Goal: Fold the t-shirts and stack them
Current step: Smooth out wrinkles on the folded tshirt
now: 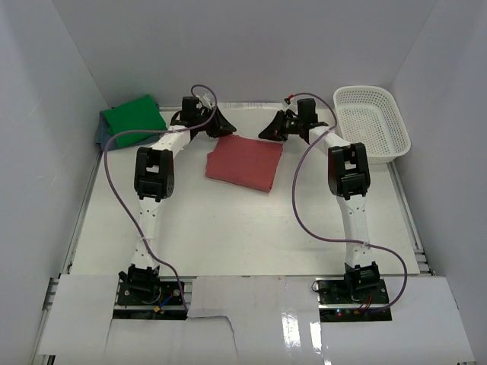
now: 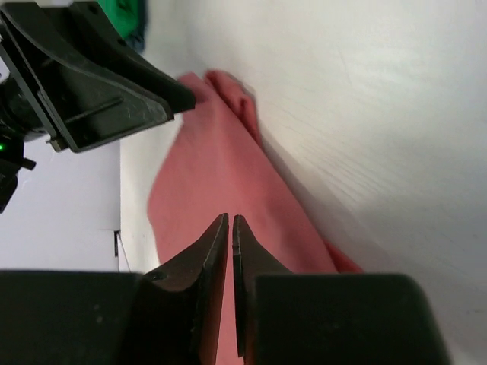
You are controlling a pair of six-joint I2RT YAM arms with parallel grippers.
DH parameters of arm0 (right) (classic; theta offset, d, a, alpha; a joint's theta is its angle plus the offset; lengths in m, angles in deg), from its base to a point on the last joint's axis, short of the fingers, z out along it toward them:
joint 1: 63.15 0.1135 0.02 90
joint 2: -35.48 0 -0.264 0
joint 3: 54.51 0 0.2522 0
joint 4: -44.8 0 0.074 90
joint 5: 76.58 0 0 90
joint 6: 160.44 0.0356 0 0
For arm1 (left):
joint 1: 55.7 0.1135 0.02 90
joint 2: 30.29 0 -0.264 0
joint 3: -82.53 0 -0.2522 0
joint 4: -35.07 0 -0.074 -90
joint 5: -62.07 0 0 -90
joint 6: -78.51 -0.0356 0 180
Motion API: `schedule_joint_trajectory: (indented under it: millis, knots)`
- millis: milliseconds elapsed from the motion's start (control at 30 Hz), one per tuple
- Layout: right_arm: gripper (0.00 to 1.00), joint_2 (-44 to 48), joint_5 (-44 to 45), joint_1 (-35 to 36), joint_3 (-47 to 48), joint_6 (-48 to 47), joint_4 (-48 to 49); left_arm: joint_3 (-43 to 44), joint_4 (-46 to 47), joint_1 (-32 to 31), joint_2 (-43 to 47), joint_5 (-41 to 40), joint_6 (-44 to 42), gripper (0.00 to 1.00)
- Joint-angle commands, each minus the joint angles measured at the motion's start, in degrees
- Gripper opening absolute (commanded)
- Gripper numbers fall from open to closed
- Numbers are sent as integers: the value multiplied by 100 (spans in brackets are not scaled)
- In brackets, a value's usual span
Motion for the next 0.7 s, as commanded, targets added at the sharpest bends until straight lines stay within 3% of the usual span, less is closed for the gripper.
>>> schedule_joint_trajectory:
  millis: [0,167,367,667]
  knots:
    - [14,453,-36,-55,407,64,54,19,-181,19,1201,-298,-133,42]
    - [18,1419,-150,41,-717,82,264,-647,-252,11,1974,-36,-37,42]
    - [11,2193,-352,349,-2183,-24,361,-2211,46,-103,2475,448,183,39]
    - [10,2124,-607,885,-2731,-261,203,-3829,802,-271,3012,782,298,39]
